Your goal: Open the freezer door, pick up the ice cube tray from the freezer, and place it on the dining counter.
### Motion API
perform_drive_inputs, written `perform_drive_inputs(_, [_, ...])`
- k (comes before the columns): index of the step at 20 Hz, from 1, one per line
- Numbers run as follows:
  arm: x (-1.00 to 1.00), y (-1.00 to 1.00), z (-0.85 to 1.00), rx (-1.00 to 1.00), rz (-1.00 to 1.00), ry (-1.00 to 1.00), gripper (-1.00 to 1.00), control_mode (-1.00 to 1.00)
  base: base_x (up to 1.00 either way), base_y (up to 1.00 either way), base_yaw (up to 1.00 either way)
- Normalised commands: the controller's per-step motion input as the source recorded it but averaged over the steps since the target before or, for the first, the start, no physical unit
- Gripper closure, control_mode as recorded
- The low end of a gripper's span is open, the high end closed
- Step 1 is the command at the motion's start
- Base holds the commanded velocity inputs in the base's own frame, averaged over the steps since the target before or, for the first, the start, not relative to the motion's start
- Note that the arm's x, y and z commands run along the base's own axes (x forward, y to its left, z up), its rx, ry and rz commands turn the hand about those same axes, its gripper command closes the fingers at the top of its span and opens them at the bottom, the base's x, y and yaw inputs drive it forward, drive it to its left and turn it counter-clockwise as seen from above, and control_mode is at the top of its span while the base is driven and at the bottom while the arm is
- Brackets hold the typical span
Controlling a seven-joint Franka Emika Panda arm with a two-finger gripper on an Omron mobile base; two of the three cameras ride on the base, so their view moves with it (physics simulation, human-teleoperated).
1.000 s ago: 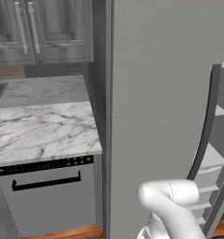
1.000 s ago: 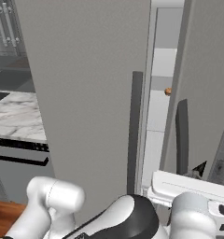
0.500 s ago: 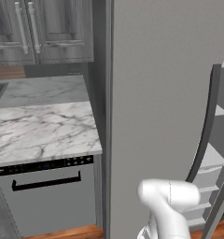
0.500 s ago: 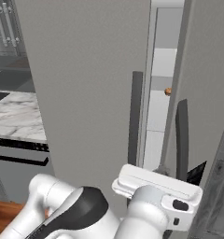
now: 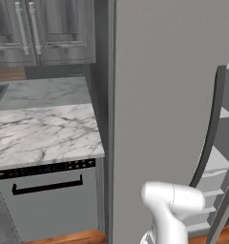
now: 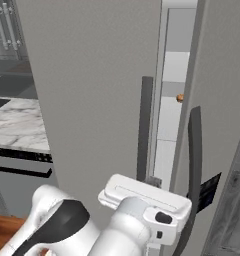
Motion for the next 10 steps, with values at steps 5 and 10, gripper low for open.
perform_drive_inputs(5, [0.02, 0.36, 0.00, -0.01, -0.02, 0.00, 1.00, -1.00, 0.00, 0.00, 0.00])
perform_drive_inputs(10, [0.19, 0.25, 0.00, 0.00, -0.04, 0.00, 1.00, -1.00, 0.00, 0.00, 0.00])
